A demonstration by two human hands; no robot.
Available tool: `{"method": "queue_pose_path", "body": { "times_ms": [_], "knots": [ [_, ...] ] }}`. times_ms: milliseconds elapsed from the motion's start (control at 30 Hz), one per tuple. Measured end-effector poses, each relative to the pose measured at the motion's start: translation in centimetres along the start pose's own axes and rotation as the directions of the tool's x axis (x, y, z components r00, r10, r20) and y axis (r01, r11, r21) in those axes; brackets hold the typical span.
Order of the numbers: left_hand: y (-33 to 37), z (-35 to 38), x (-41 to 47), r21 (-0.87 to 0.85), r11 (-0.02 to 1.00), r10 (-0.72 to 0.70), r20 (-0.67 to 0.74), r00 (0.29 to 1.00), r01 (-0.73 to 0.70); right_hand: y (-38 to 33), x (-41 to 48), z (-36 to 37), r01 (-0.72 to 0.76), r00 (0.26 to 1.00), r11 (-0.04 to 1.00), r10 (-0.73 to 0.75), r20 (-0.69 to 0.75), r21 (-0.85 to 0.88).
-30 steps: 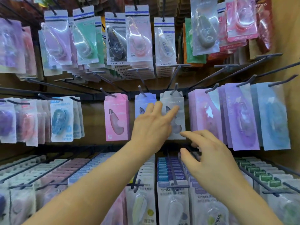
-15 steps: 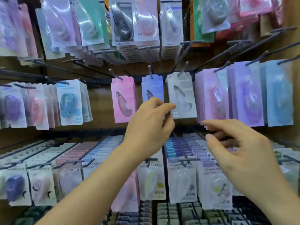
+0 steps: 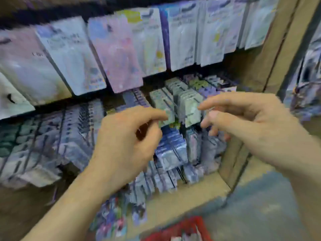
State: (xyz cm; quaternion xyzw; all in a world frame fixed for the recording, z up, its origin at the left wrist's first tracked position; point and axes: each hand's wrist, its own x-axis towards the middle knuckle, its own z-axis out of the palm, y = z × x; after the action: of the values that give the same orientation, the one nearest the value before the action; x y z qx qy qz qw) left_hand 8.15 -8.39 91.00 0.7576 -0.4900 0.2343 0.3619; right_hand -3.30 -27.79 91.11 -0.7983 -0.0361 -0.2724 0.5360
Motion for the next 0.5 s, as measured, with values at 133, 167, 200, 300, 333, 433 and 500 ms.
{"method": "queue_pose_path", "body": {
  "times_ms": [133, 167, 200, 300, 333, 433, 500],
  "knots": [
    [-3.3, 3.8, -9.0, -0.055, 0.972, -0.212, 0.196, 0.957, 0.227, 7.3, -6.5, 4.3, -0.410, 0.912, 0.912, 0.409, 0.041, 0.025],
    [-4.1, 5.1, -11.6, -0.050, 0.954, -0.276, 0.249, 0.929, 0.296, 9.2, -8.2, 5.4, -0.498, 0.866, 0.867, 0.497, 0.049, 0.020],
    [-4.8, 6.4, -14.3, -0.043, 0.929, -0.339, 0.307, 0.889, 0.368, 11.0, -10.0, 6.4, -0.576, 0.817, 0.817, 0.573, 0.060, 0.023],
    [-6.4, 10.1, -22.7, 0.010, 0.843, -0.483, 0.458, 0.747, 0.538, 16.3, -15.4, 9.0, -0.708, 0.706, 0.703, 0.703, 0.091, 0.065],
    [-6.7, 11.3, -25.3, 0.031, 0.813, -0.517, 0.499, 0.696, 0.582, 18.2, -17.3, 9.9, -0.734, 0.679, 0.675, 0.727, 0.101, 0.071],
    [-7.8, 15.2, -32.7, 0.098, 0.701, -0.605, 0.606, 0.517, 0.706, 24.3, -22.8, 12.4, -0.812, 0.582, 0.582, 0.800, 0.143, 0.051],
    [-8.3, 18.1, -38.0, 0.200, 0.670, -0.631, 0.660, 0.407, 0.715, 28.8, -26.6, 14.3, -0.855, 0.516, 0.519, 0.841, 0.164, 0.030]
  ]
}}
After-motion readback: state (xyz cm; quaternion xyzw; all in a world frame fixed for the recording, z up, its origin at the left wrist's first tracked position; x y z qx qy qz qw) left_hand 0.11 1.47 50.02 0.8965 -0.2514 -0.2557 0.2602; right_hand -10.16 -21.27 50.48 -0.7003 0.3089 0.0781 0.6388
